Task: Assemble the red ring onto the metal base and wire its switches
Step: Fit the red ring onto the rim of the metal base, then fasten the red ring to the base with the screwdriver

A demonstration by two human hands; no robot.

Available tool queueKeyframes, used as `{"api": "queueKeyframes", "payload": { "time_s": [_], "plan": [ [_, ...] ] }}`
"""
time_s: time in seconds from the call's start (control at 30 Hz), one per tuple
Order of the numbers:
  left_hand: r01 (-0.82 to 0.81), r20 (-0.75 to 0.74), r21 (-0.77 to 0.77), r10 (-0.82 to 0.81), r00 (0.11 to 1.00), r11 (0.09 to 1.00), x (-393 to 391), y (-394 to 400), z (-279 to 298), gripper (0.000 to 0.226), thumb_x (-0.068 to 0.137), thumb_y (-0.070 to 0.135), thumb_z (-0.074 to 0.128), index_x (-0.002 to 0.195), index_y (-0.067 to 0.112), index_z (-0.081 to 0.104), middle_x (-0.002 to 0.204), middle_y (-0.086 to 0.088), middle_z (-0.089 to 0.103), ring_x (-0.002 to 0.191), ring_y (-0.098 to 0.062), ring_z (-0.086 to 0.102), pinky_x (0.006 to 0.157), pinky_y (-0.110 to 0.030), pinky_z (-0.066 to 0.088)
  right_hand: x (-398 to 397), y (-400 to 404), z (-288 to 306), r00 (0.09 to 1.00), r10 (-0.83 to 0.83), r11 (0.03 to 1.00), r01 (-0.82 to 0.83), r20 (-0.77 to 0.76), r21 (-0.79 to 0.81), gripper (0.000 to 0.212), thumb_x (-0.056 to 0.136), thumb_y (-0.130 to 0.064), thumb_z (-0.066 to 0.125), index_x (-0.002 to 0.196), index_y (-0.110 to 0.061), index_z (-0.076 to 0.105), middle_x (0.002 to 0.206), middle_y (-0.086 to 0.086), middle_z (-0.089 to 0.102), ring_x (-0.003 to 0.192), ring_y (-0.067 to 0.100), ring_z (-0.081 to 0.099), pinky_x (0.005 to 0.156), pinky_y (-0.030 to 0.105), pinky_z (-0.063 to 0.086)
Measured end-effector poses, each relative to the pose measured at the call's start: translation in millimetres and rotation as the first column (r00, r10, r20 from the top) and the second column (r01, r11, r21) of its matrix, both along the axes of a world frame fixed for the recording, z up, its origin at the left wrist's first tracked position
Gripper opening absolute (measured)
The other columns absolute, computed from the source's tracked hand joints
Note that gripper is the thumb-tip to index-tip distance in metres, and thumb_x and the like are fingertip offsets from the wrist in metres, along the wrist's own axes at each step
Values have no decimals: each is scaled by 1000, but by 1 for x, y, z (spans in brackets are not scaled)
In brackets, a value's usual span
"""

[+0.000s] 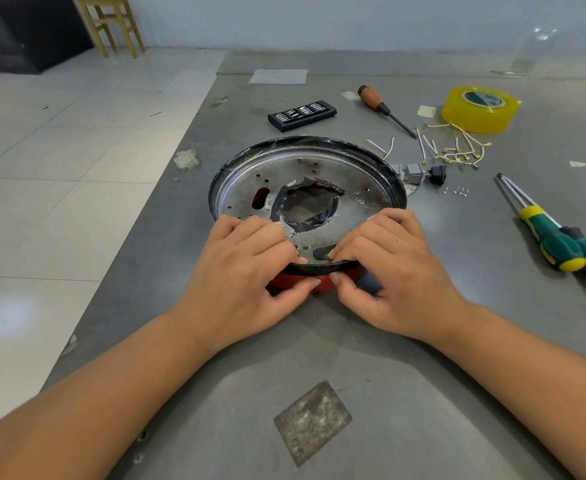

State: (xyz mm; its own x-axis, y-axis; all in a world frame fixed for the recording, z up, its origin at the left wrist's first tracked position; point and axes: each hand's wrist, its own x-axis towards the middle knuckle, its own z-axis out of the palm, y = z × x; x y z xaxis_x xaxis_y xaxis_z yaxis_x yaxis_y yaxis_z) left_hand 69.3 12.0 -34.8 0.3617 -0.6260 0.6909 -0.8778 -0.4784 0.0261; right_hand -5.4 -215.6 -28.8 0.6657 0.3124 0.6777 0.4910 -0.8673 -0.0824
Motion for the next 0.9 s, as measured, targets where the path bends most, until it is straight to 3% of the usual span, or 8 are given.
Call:
{"api": "queueKeyframes", "payload": {
  "time_s": [0.1,0.2,0.27,0.33,0.43,0.57,0.77,0.9],
  "plan": [
    [-23,-1,12,23,1000,1000,-2,-2,3,40,92,51,70,77,14,68,79,3,61,80,-24,61,75,-44,43,-3,-4,2,1000,9,998,-9,-13,-59,29,93,-39,67,105,-12,73,111,-2,69,102,22,64,100,46,40],
    [-31,2,15,31,1000,999,-3,-3,4,39,91,52,69,78,14,68,79,4,62,79,-24,61,74,-42,42,-7,-17,4,998,-46,995,43,33,87,43,99,-46,54,123,-12,65,131,0,61,123,20,56,105,39,37],
    [-28,0,3,28,1000,1000,-3,-4,3,39,90,51,70,77,14,68,79,5,61,78,-24,61,74,-41,41,-9,-33,4,987,-158,952,146,21,270,36,101,-41,49,121,-13,60,129,0,59,123,17,53,105,36,37],
    [-31,4,-2,31,1000,1000,-2,-5,3,41,89,53,69,75,15,65,77,6,59,77,-23,61,74,-40,41,-7,-54,1,951,-303,885,302,-53,355,27,101,-34,49,115,-13,59,117,0,58,112,16,53,99,35,42],
    [-43,3,9,43,999,999,-2,-6,5,48,88,62,65,72,17,62,75,8,56,74,-21,58,72,-41,42,1,-82,-7,835,-500,770,550,-228,323,18,98,-22,55,111,-11,60,113,3,56,105,23,56,92,40,46],
    [-64,7,-5,64,998,998,-3,-11,7,52,87,66,64,68,18,59,70,8,53,69,-20,56,68,-43,42,19,-101,-10,592,-661,569,796,-462,206,29,97,-13,55,123,-2,61,129,20,51,115,41,55,97,44,44],
    [-50,29,-40,51,998,998,0,-13,3,50,87,66,63,67,20,57,69,11,49,67,-19,53,68,-41,39,47,-106,-3,377,-732,335,925,-568,182,26,95,-7,59,118,4,59,138,24,41,106,46,60,82,39,44],
    [-44,19,-44,45,999,998,2,-12,0,51,87,67,62,67,20,59,70,10,51,69,-17,53,69,-42,41,55,-121,-1,332,-766,287,943,-551,170,28,94,-4,58,121,4,61,138,26,44,110,47,60,91,44,49]
  ]
}}
